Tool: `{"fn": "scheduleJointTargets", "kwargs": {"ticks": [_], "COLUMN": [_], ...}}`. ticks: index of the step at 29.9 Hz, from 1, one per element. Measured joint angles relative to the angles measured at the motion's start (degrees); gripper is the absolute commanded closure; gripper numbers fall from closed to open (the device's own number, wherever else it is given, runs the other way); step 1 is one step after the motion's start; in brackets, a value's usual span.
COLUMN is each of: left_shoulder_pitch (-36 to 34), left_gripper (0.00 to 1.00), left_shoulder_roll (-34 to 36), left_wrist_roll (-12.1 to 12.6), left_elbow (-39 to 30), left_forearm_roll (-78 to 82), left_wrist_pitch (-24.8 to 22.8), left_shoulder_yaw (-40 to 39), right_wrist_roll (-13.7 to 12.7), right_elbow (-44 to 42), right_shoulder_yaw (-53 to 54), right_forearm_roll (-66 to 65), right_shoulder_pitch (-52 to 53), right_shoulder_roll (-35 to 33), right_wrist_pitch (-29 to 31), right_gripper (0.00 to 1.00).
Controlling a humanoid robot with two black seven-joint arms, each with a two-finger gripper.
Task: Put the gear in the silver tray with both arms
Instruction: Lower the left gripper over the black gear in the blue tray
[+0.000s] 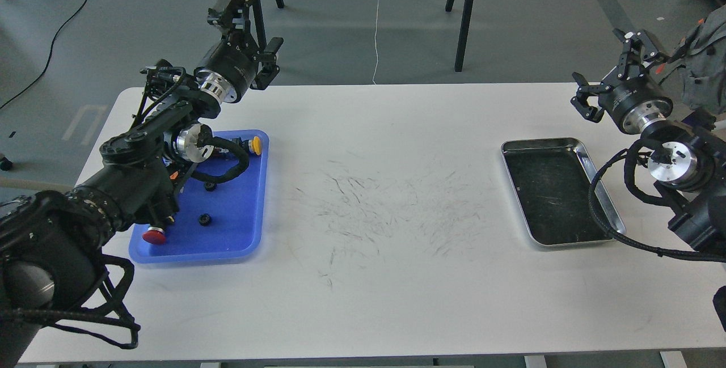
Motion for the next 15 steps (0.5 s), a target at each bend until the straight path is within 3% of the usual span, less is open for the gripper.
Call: {"fn": "scheduleJointTargets", "kwargs": {"ticks": [6,15], "left_shoulder_pitch": [0.0,0.1], "left_gripper": [0.0,0.0], "left_shoulder_roll": [-0.6,-1.0], "left_wrist_roll": [-1.4,-1.6], "left_elbow": [0.0,0.0], "left_forearm_roll": [0.2,0.8], "left_wrist_pitch": [0.2,0.1], "left_shoulder_yaw": [0.3,0.7], "right_wrist_roll": [0.1,0.2], "right_elbow": [0.0,0.0], "right_shoulder_yaw": [0.0,0.0], "right_forearm_roll": [0.0,0.0], "right_shoulder_pitch": [0.0,0.2], "right_shoulder_roll": [0.0,-0.2], "right_wrist_pitch": [0.0,0.2], "right_gripper": [0.02,0.02]}}
